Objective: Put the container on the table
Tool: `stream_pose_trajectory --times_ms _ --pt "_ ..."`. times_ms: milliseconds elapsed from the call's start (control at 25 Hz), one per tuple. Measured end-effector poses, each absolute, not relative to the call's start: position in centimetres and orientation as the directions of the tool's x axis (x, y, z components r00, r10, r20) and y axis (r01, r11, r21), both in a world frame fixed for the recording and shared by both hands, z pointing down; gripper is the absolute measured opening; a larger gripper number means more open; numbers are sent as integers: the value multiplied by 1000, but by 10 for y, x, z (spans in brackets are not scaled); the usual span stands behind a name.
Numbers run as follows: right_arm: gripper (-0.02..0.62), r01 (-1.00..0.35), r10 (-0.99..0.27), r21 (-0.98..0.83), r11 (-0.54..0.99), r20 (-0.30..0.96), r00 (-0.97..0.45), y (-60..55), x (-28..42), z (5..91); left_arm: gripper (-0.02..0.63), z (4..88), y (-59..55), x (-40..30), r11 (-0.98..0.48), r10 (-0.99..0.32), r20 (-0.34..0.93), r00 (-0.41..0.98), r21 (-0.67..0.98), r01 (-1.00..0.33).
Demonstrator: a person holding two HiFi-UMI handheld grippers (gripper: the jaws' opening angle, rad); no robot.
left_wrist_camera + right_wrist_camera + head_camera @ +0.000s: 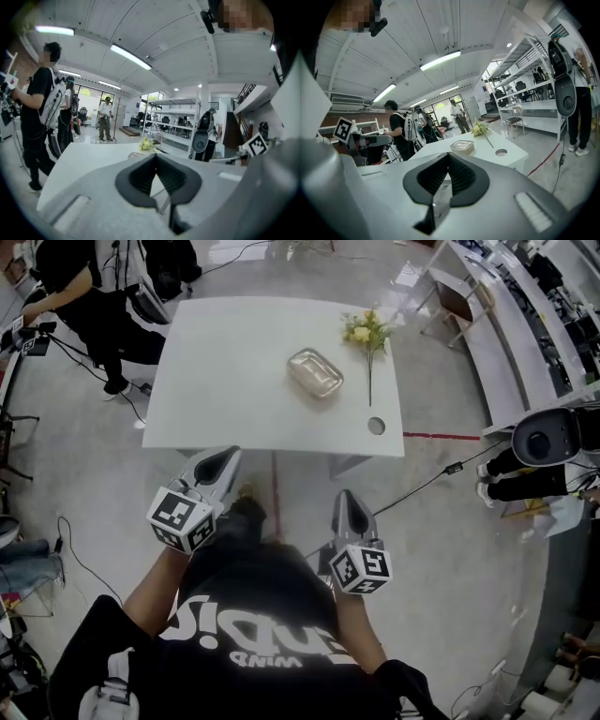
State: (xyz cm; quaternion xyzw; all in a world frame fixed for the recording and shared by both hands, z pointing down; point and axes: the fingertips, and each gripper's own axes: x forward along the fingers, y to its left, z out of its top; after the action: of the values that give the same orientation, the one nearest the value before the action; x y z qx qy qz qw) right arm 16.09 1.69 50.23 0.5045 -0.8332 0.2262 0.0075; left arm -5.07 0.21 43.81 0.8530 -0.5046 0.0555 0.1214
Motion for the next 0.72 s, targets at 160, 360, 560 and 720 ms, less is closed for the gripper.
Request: stream_pose_trajectory --times_ms 160,360,560,720 --pt "0 -835 -818 -352 422 250 -518 34 152 504 2 439 29 -60 -429 -870 211 446 124 -895" --pt "0 -835 -811 -332 438 254 -527 44 133 502 2 445 52 -79 -396 -887 211 411 113 -911" --pt "0 -836 -813 -317 447 246 -528 44 115 497 2 456 60 -96 -374 -893 223 392 120 -920" --pt "0 -845 -821 -313 433 251 -513 46 105 499 2 464 62 -107 -370 -896 216 389 122 -921"
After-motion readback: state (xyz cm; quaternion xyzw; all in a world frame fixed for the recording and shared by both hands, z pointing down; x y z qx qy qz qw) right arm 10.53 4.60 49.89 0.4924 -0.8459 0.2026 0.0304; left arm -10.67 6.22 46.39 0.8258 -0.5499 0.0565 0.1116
